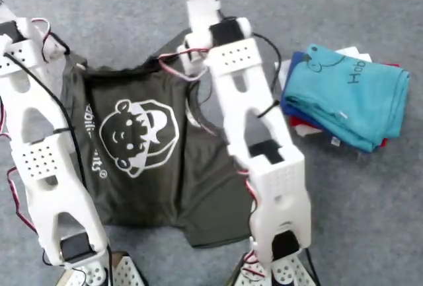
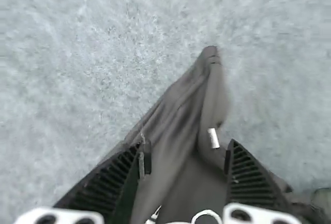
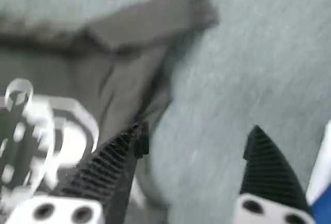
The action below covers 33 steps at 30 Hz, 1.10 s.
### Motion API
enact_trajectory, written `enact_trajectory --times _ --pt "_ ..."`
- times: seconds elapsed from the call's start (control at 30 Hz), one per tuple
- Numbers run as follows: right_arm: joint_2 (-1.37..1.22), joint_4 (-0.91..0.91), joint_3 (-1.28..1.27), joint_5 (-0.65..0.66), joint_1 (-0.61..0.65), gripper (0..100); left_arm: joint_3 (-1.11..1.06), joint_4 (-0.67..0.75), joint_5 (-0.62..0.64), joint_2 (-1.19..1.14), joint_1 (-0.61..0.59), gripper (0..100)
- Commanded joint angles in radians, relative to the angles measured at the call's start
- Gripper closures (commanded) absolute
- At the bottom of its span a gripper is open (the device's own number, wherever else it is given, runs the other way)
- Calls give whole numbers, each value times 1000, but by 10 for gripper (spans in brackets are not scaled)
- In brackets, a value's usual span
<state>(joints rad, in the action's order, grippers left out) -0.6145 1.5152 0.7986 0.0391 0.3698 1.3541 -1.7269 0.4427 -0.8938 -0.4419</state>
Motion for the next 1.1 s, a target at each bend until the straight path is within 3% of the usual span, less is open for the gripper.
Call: enact_trajectory --times 0.0,0.2,0.33,0.47,0.63,0.9,1.07 --pt "4 118 44 -15 41 674 87 -34 3 -9 -35 753" --pt "-65 221 -50 -25 106 569 -131 -37 -75 18 -58 755" --pt "-150 173 -105 -3 123 575 -458 -37 -95 129 -24 759" --pt "-222 121 -107 -8 123 711 -840 -9 -97 304 39 759" --pt "-302 127 -108 -6 95 972 -1340 244 -97 514 48 759" --pt "-234 250 -180 -20 -25 985 -1926 535 -233 733 -39 763" --pt "-21 247 -464 21 -44 985 -2009 537 -433 778 -168 972"
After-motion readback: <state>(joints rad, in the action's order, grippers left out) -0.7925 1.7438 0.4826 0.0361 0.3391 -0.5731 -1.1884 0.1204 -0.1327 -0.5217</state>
